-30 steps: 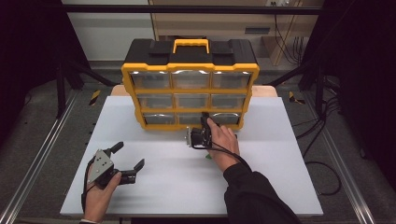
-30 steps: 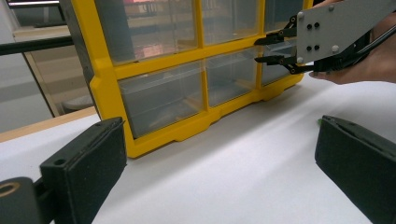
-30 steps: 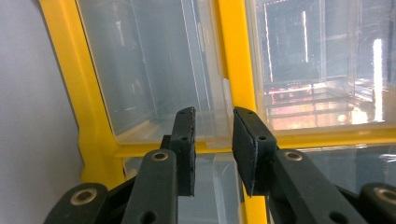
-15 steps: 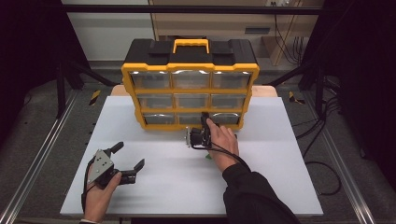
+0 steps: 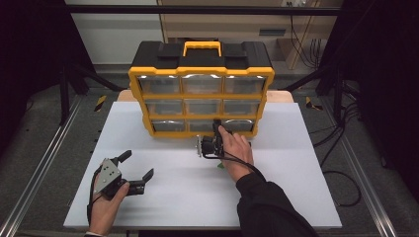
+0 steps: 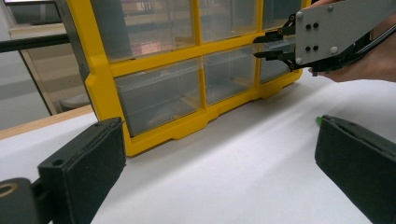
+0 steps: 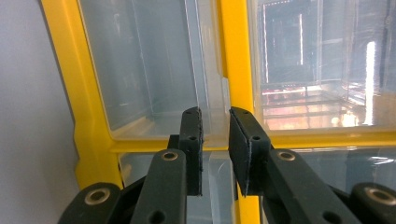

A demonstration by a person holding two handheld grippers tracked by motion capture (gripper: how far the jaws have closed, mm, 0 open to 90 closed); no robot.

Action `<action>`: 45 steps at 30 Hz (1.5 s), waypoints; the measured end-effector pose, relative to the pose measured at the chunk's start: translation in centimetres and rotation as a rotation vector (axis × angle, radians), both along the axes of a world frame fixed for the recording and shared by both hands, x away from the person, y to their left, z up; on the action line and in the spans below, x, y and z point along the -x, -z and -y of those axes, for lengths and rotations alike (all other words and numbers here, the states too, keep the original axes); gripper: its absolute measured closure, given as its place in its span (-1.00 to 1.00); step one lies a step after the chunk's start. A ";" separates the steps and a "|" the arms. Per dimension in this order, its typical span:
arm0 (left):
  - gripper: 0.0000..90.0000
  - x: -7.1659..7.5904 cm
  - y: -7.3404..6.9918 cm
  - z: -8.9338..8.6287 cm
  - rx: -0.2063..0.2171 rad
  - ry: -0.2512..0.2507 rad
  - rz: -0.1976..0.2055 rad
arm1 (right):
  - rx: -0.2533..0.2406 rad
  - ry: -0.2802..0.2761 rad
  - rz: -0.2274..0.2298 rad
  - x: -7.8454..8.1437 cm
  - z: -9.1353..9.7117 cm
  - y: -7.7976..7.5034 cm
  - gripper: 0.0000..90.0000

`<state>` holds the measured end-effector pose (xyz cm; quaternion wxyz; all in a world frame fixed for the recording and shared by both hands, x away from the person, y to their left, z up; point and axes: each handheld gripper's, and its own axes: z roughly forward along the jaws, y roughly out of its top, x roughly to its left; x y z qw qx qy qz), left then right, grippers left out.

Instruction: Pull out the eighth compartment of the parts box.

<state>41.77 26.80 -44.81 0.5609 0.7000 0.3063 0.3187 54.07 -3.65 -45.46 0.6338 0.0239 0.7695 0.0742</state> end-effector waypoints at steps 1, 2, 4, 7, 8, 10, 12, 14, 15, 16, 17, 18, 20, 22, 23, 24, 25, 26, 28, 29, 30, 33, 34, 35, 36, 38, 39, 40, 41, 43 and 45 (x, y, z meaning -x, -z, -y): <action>-0.97 0.0 0.0 0.0 0.001 0.000 0.000 | 0.005 -0.003 -0.001 0.0 0.0 -0.1 0.67; -0.97 0.0 0.0 0.0 0.000 0.000 -0.001 | 0.011 0.002 -0.007 0.1 0.1 -0.1 0.67; -0.97 0.0 0.0 0.0 -0.001 -0.002 0.000 | 0.005 -0.010 -0.001 0.1 0.2 -0.1 0.67; -0.97 0.0 -0.1 -0.1 -0.003 -0.005 0.004 | 0.002 -0.008 0.002 0.3 0.2 0.0 0.68; -0.97 0.1 -0.1 -0.1 -0.003 -0.006 0.005 | 0.004 -0.011 0.004 0.4 0.2 0.0 0.68; -0.97 0.1 -0.2 -0.2 0.000 -0.011 0.008 | 0.019 -0.007 0.001 0.5 0.2 -0.1 0.67; -0.97 0.0 -0.2 -0.3 0.002 -0.013 0.007 | 0.027 -0.008 0.001 0.5 0.1 -0.1 0.67; -0.97 0.0 -0.1 -0.3 0.005 -0.014 0.005 | 0.023 -0.005 0.000 0.6 0.1 0.0 0.67; -0.97 0.0 -0.1 -0.3 0.004 -0.014 0.004 | 0.024 -0.006 0.000 0.6 0.1 0.0 0.67; -0.97 0.0 -0.1 -0.3 0.003 -0.013 0.005 | 0.024 -0.005 -0.002 0.6 0.1 -0.1 0.67; -0.97 0.1 -0.1 -0.3 0.003 -0.012 0.006 | 0.025 -0.003 -0.004 0.6 0.1 -0.1 0.67; -0.97 0.1 -0.1 -0.3 0.003 -0.011 0.007 | 0.017 0.003 -0.005 0.6 0.1 0.0 0.67; -0.97 0.1 -0.2 -0.3 0.004 -0.012 0.007 | 0.025 -0.001 -0.004 0.5 0.1 -0.1 0.67; -0.97 0.1 -0.2 -0.3 0.005 -0.013 0.007 | 0.033 -0.001 -0.005 0.4 0.1 -0.2 0.68; -0.97 0.0 -0.1 -0.3 0.005 -0.012 0.005 | 0.031 -0.006 -0.003 0.3 0.1 -0.2 0.68; -0.97 0.0 -0.1 -0.3 0.006 -0.012 0.003 | 0.026 -0.003 -0.004 0.4 0.0 -0.2 0.68; -0.97 0.0 -0.1 -0.2 0.006 -0.011 0.002 | 0.024 -0.005 -0.004 0.4 0.0 -0.2 0.69; -0.97 0.0 -0.1 -0.2 0.006 -0.011 0.003 | 0.036 -0.003 -0.001 0.4 -0.1 -0.1 0.69; -0.97 0.1 -0.2 -0.3 0.007 -0.010 0.005 | 0.039 -0.004 0.005 0.6 -0.1 0.0 0.70; -0.97 0.1 -0.2 -0.3 0.008 -0.012 0.005 | 0.040 -0.008 0.005 0.6 -0.1 -0.1 0.70; -0.97 0.1 -0.2 -0.3 0.009 -0.014 0.005 | 0.037 -0.007 0.003 0.6 -0.1 -0.1 0.70; -0.97 0.1 -0.2 -0.4 0.009 -0.015 0.005 | 0.050 -0.011 0.004 0.9 -0.1 -0.1 0.70; -0.97 0.1 -0.2 -0.3 0.008 -0.015 0.005 | 0.057 -0.017 0.007 1.0 -0.1 -0.1 0.70; -0.97 0.1 -0.1 -0.3 0.007 -0.014 0.005 | 0.049 -0.020 0.006 1.2 -0.1 -0.1 0.70; -0.97 0.1 -0.1 -0.3 0.006 -0.013 0.004 | 0.047 -0.020 0.005 1.3 -0.1 -0.1 0.70; -0.97 0.1 -0.1 -0.3 0.006 -0.013 0.005 | 0.045 -0.020 0.004 1.5 0.0 0.0 0.70; -0.97 0.1 -0.2 -0.3 0.006 -0.013 0.005 | 0.050 -0.024 0.006 1.6 0.0 -0.1 0.70; -0.97 0.1 -0.1 -0.3 0.006 -0.013 0.005 | 0.049 -0.026 0.008 1.7 0.1 -0.1 0.70; -0.97 0.1 -0.1 -0.3 0.006 -0.013 0.005 | 0.043 -0.023 0.006 1.9 0.1 0.0 0.70; -0.97 0.1 -0.1 -0.3 0.006 -0.013 0.005 | 0.047 -0.027 0.008 2.1 0.1 -0.1 0.70; -0.97 0.1 -0.1 -0.3 0.006 -0.013 0.004 | 0.044 -0.027 0.007 2.2 0.2 0.0 0.70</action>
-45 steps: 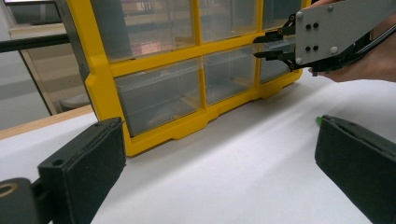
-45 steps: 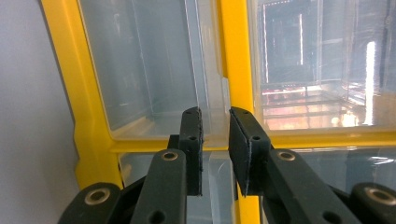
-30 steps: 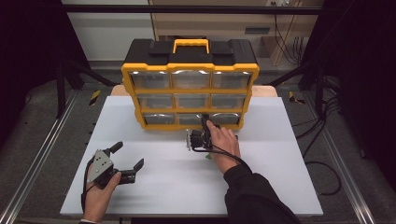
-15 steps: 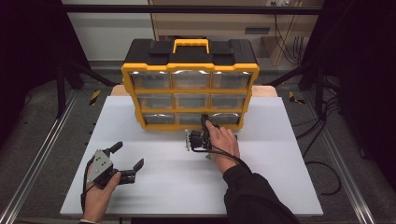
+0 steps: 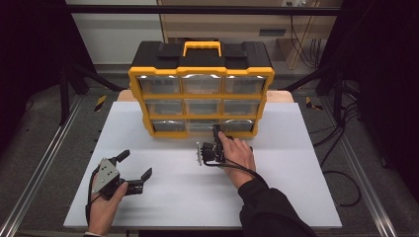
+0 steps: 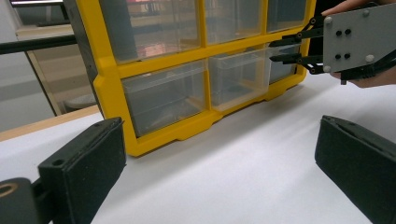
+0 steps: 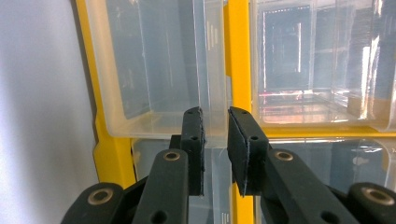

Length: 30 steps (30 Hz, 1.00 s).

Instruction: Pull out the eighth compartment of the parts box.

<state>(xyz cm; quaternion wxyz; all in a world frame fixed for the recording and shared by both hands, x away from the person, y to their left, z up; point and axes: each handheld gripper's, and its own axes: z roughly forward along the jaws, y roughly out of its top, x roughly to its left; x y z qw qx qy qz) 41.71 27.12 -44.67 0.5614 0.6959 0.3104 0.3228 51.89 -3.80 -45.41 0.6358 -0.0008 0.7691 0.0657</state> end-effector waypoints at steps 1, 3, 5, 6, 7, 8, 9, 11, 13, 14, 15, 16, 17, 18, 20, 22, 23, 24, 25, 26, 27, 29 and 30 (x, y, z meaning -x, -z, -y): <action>-0.97 0.0 0.0 0.0 0.000 0.000 0.000 | 0.003 -0.004 0.001 0.1 0.0 0.0 0.70; -0.97 0.0 0.0 0.0 0.000 0.000 0.000 | -0.006 0.002 0.000 0.2 0.0 0.1 0.70; -0.97 0.0 0.0 0.0 -0.001 0.001 0.001 | -0.005 -0.001 0.001 0.4 0.0 0.1 0.70; -0.97 0.0 0.0 0.0 -0.001 0.001 0.001 | -0.003 0.003 -0.001 0.5 0.0 0.1 0.70; -0.97 0.0 0.0 0.0 0.000 0.001 0.001 | 0.000 -0.005 0.003 0.5 0.0 0.0 0.70; -0.97 0.0 0.0 0.0 0.002 -0.001 0.002 | 0.000 -0.001 0.001 0.7 0.0 0.0 0.70; -0.97 0.0 0.0 -0.1 0.003 -0.002 0.001 | 0.006 -0.006 0.000 0.7 0.0 0.0 0.70; -0.97 0.0 0.0 -0.1 0.004 -0.002 0.001 | 0.007 -0.005 -0.001 0.9 0.0 0.0 0.70; -0.97 0.0 0.0 -0.1 0.003 -0.003 0.001 | -0.003 -0.002 -0.001 1.2 0.0 0.1 0.70; -0.97 0.0 -0.1 0.0 0.002 -0.002 0.001 | -0.006 0.000 0.000 1.3 0.1 0.1 0.70; -0.97 0.0 -0.1 0.0 0.002 -0.001 0.002 | -0.004 -0.004 0.000 1.4 0.1 0.1 0.70; -0.97 0.0 -0.1 0.0 0.002 -0.001 0.002 | -0.005 -0.003 0.001 1.7 0.1 0.1 0.70; -0.97 0.0 -0.1 0.0 -0.001 -0.001 0.004 | 0.000 -0.005 0.002 1.8 0.1 0.1 0.70; -0.97 0.0 -0.1 -0.1 -0.001 -0.002 0.003 | -0.003 -0.007 0.002 1.8 0.1 0.1 0.70; -0.97 0.0 0.0 0.0 -0.002 -0.002 0.003 | 0.007 -0.010 0.002 2.0 0.2 0.1 0.70; -0.97 0.1 -0.1 0.0 -0.002 -0.001 0.003 | 0.001 -0.006 0.001 2.3 0.1 0.1 0.70; -0.97 0.1 -0.1 0.0 -0.002 -0.001 0.004 | 0.003 -0.008 0.002 2.4 0.1 0.2 0.70; -0.97 0.1 -0.1 0.0 -0.003 -0.002 0.004 | 0.010 -0.008 0.002 2.6 0.1 0.1 0.70; -0.97 0.0 -0.1 0.0 -0.002 -0.002 0.003 | 0.009 -0.010 0.002 2.7 0.1 0.2 0.70; -0.97 0.0 0.0 0.0 -0.002 -0.001 0.002 | 0.010 -0.009 0.002 2.8 0.1 0.1 0.70; -0.97 0.0 -0.1 0.0 -0.002 0.000 0.002 | 0.006 -0.008 0.000 3.0 0.1 0.2 0.70; -0.97 0.0 -0.1 0.0 -0.003 -0.001 0.004 | 0.009 -0.008 -0.002 3.3 0.1 0.2 0.70; -0.97 0.0 -0.1 -0.1 -0.002 -0.002 0.004 | 0.005 -0.004 -0.006 3.4 0.1 0.2 0.70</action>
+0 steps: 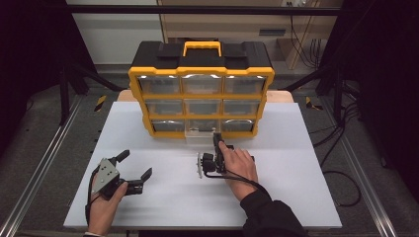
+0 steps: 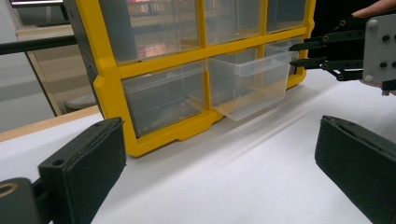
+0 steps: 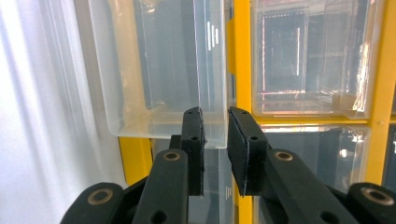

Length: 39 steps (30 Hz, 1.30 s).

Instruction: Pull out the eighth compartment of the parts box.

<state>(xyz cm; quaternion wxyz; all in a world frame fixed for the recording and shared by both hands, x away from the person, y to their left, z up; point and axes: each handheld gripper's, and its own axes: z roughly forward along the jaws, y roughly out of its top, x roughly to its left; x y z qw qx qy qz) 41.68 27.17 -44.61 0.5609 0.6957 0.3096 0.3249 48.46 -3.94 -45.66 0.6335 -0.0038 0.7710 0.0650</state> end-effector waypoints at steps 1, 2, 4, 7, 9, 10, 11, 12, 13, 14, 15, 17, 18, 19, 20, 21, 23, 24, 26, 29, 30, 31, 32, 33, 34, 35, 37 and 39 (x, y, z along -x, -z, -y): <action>-0.97 0.0 0.0 0.0 -0.001 0.000 -0.001 | 0.004 -0.001 0.003 0.1 0.0 0.0 0.70; -0.97 0.0 0.0 0.0 -0.001 0.000 -0.001 | 0.003 -0.003 0.002 0.2 0.0 0.0 0.70; -0.97 0.0 0.0 0.0 0.000 0.002 -0.001 | 0.002 -0.002 0.001 0.4 0.0 0.0 0.70; -0.97 0.0 0.0 0.1 0.003 0.002 -0.002 | 0.006 -0.006 0.000 0.8 -0.1 -0.1 0.70; -0.97 0.0 0.0 0.1 0.003 0.002 -0.002 | 0.004 -0.007 -0.002 1.0 -0.1 -0.1 0.70; -0.97 0.0 0.0 0.1 0.003 0.002 -0.002 | 0.000 -0.004 -0.006 1.1 -0.1 0.0 0.70; -0.97 0.0 0.0 0.1 0.003 0.002 -0.002 | -0.004 -0.003 -0.004 1.2 -0.1 0.0 0.70; -0.97 0.0 0.0 0.1 0.003 0.003 -0.001 | 0.003 -0.003 -0.005 1.3 -0.1 0.0 0.70; -0.97 0.0 0.0 0.1 0.003 0.002 -0.001 | 0.006 -0.011 -0.001 1.3 -0.1 -0.1 0.70; -0.97 0.0 0.0 0.1 0.004 0.002 -0.001 | 0.005 -0.009 -0.002 1.3 -0.1 -0.1 0.70; -0.97 0.0 0.0 0.1 0.004 0.002 -0.001 | 0.005 -0.009 -0.003 1.4 -0.1 -0.1 0.70; -0.97 0.0 0.0 0.1 0.004 0.002 -0.001 | 0.005 -0.009 -0.009 1.6 -0.1 -0.2 0.70; -0.97 0.0 0.0 0.1 0.004 0.002 -0.002 | 0.002 -0.007 -0.011 1.7 -0.1 -0.2 0.70; -0.97 0.0 0.0 0.1 0.004 0.002 -0.002 | 0.004 -0.009 -0.013 1.8 -0.1 -0.2 0.69; -0.97 0.0 0.0 0.1 0.003 0.003 -0.002 | 0.006 -0.012 -0.014 1.9 -0.2 -0.2 0.69; -0.97 0.0 0.0 0.1 0.003 0.003 -0.002 | 0.005 -0.012 -0.015 2.0 -0.2 -0.2 0.69; -0.97 0.0 0.0 0.1 0.003 0.003 -0.003 | -0.002 -0.011 -0.016 2.2 -0.2 -0.2 0.69; -0.97 0.0 0.0 0.1 0.002 0.004 -0.003 | 0.009 -0.013 -0.018 2.2 -0.2 -0.3 0.69; -0.97 0.0 0.1 0.2 0.001 0.004 -0.003 | 0.006 -0.018 -0.022 2.4 -0.2 -0.3 0.69; -0.97 0.0 0.1 0.2 0.001 0.006 -0.004 | 0.005 -0.016 -0.029 2.8 -0.3 -0.3 0.69; -0.97 0.0 0.1 0.2 0.001 0.006 -0.004 | 0.006 -0.015 -0.031 2.9 -0.3 -0.3 0.69; -0.97 0.0 0.1 0.2 0.001 0.006 -0.004 | 0.006 -0.015 -0.034 2.9 -0.3 -0.4 0.69; -0.97 0.0 0.1 0.2 0.000 0.007 -0.004 | 0.005 -0.017 -0.035 2.8 -0.3 -0.4 0.68; -0.97 0.0 0.1 0.2 0.000 0.006 -0.003 | 0.002 -0.015 -0.038 2.8 -0.3 -0.4 0.68; -0.97 0.0 0.0 0.2 -0.001 0.004 -0.002 | -0.002 -0.011 -0.041 2.9 -0.3 -0.4 0.68; -0.97 0.0 0.0 0.2 -0.002 0.004 -0.002 | 0.001 -0.015 -0.040 2.8 -0.3 -0.4 0.68; -0.97 0.0 0.0 0.2 -0.002 0.003 -0.001 | -0.003 -0.017 -0.044 2.8 -0.3 -0.5 0.68; -0.97 0.0 0.0 0.2 -0.002 0.003 -0.001 | -0.005 -0.017 -0.053 2.8 -0.3 -0.6 0.67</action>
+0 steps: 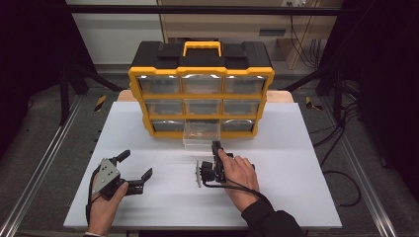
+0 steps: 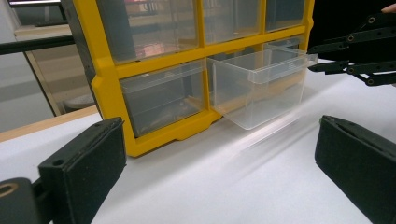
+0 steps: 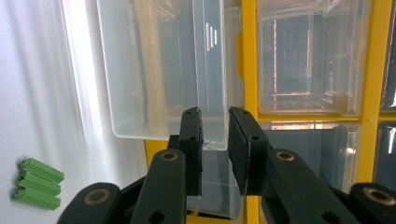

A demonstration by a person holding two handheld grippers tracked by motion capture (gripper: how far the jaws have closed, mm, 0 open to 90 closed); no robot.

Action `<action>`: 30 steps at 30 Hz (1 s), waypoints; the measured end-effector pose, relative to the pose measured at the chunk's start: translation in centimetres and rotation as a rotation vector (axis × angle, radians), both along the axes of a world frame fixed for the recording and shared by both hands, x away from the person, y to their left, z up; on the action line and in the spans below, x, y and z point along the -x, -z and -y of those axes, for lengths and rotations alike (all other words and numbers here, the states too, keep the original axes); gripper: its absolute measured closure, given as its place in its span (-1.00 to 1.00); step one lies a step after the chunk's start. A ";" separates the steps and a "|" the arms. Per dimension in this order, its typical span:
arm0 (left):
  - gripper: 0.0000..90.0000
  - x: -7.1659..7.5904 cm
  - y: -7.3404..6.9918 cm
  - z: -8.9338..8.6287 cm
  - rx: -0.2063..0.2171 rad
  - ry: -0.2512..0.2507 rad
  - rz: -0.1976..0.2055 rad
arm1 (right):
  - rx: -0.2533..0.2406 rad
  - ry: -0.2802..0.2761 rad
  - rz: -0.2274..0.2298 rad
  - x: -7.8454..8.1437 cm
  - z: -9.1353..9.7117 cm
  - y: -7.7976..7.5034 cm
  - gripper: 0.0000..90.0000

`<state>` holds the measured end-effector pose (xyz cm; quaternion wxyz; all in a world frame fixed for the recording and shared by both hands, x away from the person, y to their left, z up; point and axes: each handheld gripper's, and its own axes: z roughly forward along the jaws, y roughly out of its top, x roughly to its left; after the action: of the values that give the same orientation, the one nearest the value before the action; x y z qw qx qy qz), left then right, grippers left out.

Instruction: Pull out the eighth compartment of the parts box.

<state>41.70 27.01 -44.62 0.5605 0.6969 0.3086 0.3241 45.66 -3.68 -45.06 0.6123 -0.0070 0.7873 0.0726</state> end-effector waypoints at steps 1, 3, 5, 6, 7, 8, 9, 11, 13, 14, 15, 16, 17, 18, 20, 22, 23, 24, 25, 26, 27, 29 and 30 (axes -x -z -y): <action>-0.97 0.0 0.0 0.0 0.000 0.000 0.000 | -0.006 0.002 -0.003 0.0 0.0 -0.1 0.67; -0.97 0.0 0.0 0.1 -0.002 0.003 -0.002 | -0.006 -0.001 -0.003 0.0 0.0 -0.1 0.67; -0.97 0.0 0.0 0.1 -0.002 0.004 -0.001 | -0.007 -0.003 -0.006 0.0 0.0 -0.1 0.67; -0.97 0.0 0.0 0.1 -0.002 0.004 -0.002 | -0.008 -0.002 -0.006 0.0 0.0 -0.1 0.67; -0.97 0.0 0.1 0.0 -0.002 0.003 -0.003 | -0.012 -0.001 -0.007 0.0 0.0 -0.1 0.66; -0.97 0.0 0.1 0.1 -0.003 0.003 -0.003 | -0.016 0.003 -0.013 0.0 0.0 -0.1 0.66; -0.97 0.0 0.0 0.1 -0.003 0.004 -0.002 | -0.016 0.000 -0.015 0.0 0.0 -0.1 0.65; -0.97 0.0 0.0 0.0 -0.005 0.005 -0.002 | -0.025 0.003 -0.024 0.0 0.1 -0.2 0.62; -0.97 0.0 0.0 0.0 -0.005 0.004 -0.003 | -0.044 0.004 -0.027 -0.1 0.2 -0.2 0.46; -0.97 0.0 0.0 0.0 -0.005 0.004 -0.003 | -0.050 0.010 -0.030 -0.1 0.3 -0.3 0.30; -0.97 0.0 0.0 0.0 -0.004 0.004 -0.003 | -0.074 0.020 -0.029 -0.1 0.4 -0.4 0.18; -0.97 0.0 0.0 0.0 -0.004 0.005 -0.004 | -0.089 0.027 -0.040 -0.2 0.5 -0.4 0.07; -0.97 -0.1 0.1 0.0 -0.005 0.005 -0.005 | -0.108 0.039 -0.055 -0.2 0.7 -0.4 -0.03; -0.97 0.0 0.1 0.0 -0.006 0.005 -0.006 | -0.128 0.044 -0.062 -0.3 0.8 -0.5 -0.12; -0.97 0.0 0.1 0.1 -0.006 0.005 -0.006 | -0.162 0.066 -0.076 -0.3 1.1 -0.6 -0.24; -0.97 0.0 0.1 0.1 -0.006 0.003 -0.006 | -0.200 0.083 -0.089 -0.3 1.5 -0.7 -0.35; -0.97 0.0 0.1 0.1 -0.006 0.003 -0.007 | -0.219 0.087 -0.093 -0.3 1.6 -0.7 -0.39; -0.97 0.0 0.1 0.1 -0.007 0.003 -0.008 | -0.234 0.084 -0.096 -0.2 1.8 -0.8 -0.41; -0.97 0.0 0.1 0.1 -0.006 0.003 -0.008 | -0.249 0.089 -0.099 -0.2 1.9 -0.9 -0.42; -0.97 0.0 0.1 0.2 -0.009 0.004 -0.007 | -0.262 0.087 -0.106 -0.1 2.1 -1.0 -0.44; -0.97 0.0 0.1 0.2 -0.013 0.005 -0.008 | -0.282 0.093 -0.109 -0.1 2.3 -1.0 -0.44; -0.97 0.0 0.1 0.3 -0.017 0.007 -0.008 | -0.296 0.083 -0.128 -0.1 2.7 -1.1 -0.47; -0.97 0.0 0.1 0.3 -0.016 0.008 -0.007 | -0.312 0.085 -0.140 -0.1 3.0 -1.1 -0.48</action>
<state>41.71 26.76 -44.74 0.5551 0.7038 0.3050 0.3218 45.73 -6.64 -43.93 0.5522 0.1265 0.8067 0.1682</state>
